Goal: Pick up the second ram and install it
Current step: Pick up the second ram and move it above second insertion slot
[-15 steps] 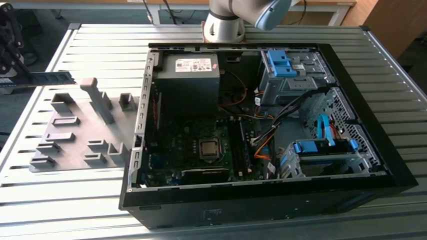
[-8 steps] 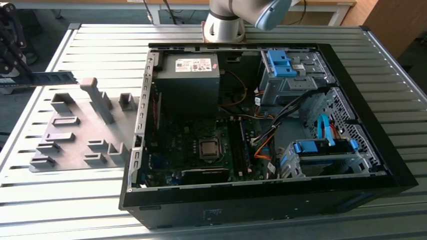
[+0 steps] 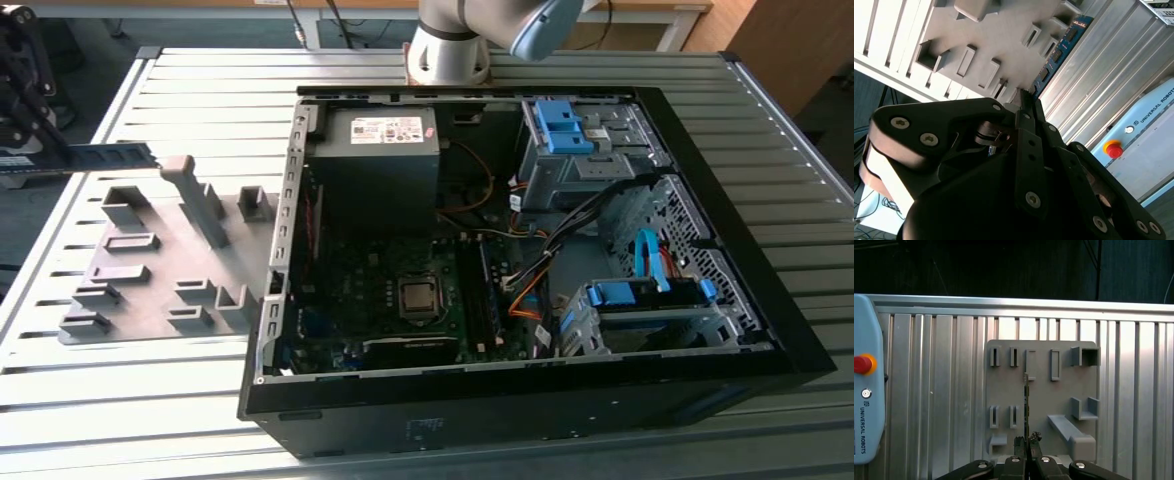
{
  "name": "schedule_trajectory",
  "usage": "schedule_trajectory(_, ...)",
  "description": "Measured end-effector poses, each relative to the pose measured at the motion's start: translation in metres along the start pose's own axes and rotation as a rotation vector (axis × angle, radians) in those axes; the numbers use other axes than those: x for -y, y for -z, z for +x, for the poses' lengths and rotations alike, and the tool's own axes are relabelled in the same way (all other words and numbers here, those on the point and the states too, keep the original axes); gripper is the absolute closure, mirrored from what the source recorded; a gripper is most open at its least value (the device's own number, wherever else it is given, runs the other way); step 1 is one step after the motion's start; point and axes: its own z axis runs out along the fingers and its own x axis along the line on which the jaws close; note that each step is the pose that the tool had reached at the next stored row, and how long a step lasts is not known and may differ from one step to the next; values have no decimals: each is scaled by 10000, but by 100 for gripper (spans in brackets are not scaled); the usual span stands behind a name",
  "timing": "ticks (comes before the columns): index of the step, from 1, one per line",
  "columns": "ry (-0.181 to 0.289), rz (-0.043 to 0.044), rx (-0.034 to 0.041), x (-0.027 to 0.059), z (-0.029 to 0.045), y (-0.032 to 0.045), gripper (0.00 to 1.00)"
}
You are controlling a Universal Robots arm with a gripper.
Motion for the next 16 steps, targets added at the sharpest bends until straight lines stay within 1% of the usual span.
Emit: schedule_trajectory(16,0,0,-1,86,1,1,86)
